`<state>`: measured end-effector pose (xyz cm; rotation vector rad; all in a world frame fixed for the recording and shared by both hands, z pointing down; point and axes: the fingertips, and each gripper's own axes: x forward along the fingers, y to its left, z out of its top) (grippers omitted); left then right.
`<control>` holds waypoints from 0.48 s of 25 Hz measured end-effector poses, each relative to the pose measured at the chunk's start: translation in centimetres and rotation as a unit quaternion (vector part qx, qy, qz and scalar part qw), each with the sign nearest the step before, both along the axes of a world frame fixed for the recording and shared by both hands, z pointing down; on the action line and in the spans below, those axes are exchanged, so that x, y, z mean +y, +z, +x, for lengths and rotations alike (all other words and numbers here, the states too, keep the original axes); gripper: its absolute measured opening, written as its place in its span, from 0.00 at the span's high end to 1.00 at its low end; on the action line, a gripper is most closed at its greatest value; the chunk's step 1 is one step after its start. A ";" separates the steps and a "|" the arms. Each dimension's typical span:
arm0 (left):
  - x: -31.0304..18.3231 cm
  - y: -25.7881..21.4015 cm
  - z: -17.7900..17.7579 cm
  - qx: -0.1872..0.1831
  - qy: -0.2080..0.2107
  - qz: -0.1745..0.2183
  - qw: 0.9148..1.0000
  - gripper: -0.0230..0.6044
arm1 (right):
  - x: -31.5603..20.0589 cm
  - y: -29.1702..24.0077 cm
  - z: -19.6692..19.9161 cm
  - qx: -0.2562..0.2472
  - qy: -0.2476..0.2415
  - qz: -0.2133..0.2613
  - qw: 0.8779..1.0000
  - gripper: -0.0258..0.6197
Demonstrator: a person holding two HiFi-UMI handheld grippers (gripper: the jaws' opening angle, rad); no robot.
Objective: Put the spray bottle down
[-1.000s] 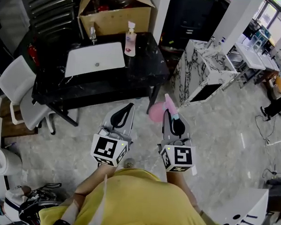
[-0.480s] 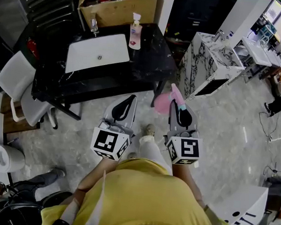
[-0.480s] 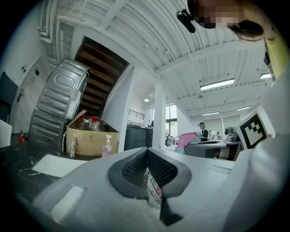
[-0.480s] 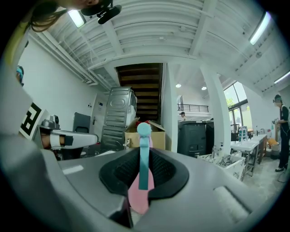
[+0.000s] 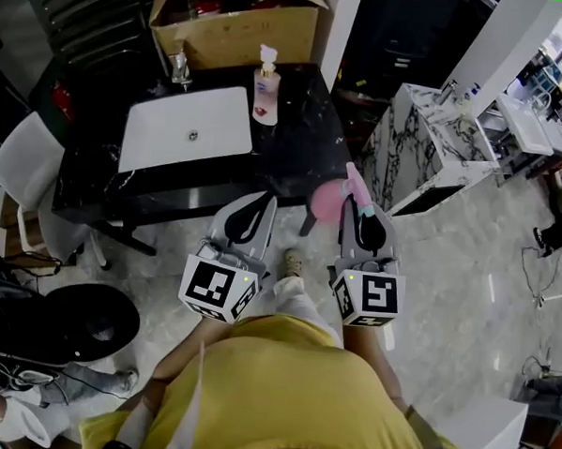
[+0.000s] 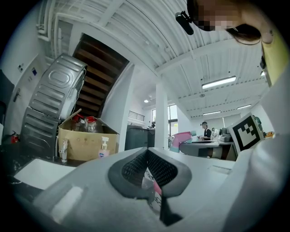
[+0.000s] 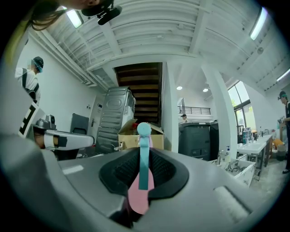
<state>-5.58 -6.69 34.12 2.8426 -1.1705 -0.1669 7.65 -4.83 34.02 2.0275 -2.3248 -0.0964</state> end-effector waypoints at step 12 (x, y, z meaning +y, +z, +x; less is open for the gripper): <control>-16.0 -0.6 6.8 -0.007 -0.039 -0.003 0.999 0.96 | -17.8 -0.6 5.5 0.010 -0.061 -0.010 0.998 0.89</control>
